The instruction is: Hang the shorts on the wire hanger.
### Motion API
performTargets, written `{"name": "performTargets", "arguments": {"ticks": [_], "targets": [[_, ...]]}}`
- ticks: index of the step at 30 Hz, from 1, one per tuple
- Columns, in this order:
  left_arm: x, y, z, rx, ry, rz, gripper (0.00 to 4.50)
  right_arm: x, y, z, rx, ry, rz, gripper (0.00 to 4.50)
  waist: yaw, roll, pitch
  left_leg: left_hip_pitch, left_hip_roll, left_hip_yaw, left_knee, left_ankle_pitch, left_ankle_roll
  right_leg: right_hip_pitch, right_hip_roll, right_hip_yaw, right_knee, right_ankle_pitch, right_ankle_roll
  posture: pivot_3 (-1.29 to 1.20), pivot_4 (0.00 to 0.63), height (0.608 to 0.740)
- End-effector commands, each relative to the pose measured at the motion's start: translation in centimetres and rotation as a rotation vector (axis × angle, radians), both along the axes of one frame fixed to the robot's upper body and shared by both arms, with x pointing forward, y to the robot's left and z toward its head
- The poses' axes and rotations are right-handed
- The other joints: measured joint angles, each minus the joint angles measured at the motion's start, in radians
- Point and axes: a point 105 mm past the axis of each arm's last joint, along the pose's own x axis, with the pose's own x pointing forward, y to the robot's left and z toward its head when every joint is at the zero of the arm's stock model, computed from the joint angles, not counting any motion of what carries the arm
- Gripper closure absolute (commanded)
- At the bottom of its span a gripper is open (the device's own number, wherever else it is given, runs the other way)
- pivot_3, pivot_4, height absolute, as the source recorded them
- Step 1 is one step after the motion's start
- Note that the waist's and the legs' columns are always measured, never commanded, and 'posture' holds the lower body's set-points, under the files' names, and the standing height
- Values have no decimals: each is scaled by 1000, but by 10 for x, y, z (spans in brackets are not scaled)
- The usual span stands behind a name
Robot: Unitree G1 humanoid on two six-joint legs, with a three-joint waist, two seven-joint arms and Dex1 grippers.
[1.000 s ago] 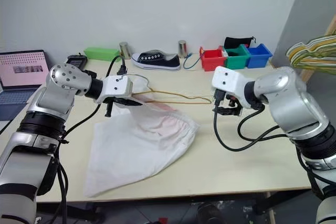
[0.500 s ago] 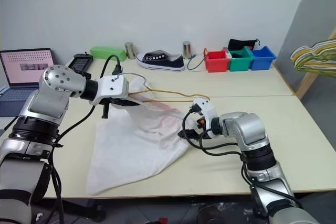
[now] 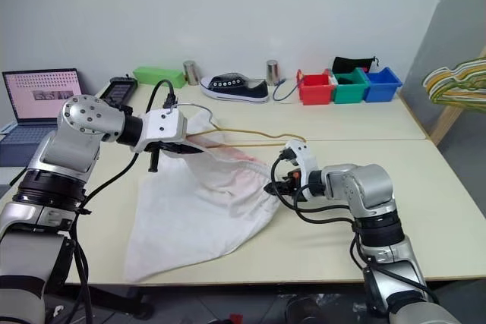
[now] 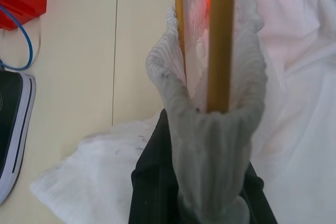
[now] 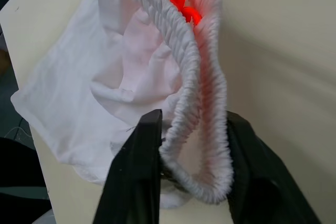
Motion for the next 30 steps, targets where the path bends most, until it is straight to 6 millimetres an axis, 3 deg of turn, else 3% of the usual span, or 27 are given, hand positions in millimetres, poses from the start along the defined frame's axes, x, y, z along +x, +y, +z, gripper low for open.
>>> {"name": "performTargets", "arguments": {"ticks": [1,3,8,12,16,30], "targets": [[3,12,27,-23,-84,39,4500,0,-6,8,-3,-50,-1,4029,1,0,0,0,0,0,0,0,0,0,0,0,0,0,0,-254,10,740],[3,14,28,-32,-83,48,4500,0,-7,8,-4,-49,-1,4418,1,0,0,0,0,0,0,0,0,0,0,0,0,0,0,-253,7,740],[3,21,31,-62,-61,89,4500,2,-14,8,-43,-87,-11,4467,1,0,0,0,0,0,0,0,0,0,0,0,0,0,0,-253,3,740],[-9,28,28,-83,15,98,4500,13,-37,9,-203,-229,-28,4467,1,0,0,0,0,1,0,0,0,-1,0,1,-1,0,0,-253,3,740],[-22,31,20,-74,91,92,4500,24,-59,22,-288,-327,-25,4467,1,0,0,0,1,1,-2,0,0,-1,-1,1,-2,0,0,-260,7,740],[-25,59,-18,109,109,147,4500,18,-62,61,-344,-443,44,4467,1,0,0,0,1,1,-3,0,0,-2,0,1,-3,0,0,-280,20,740]]}}
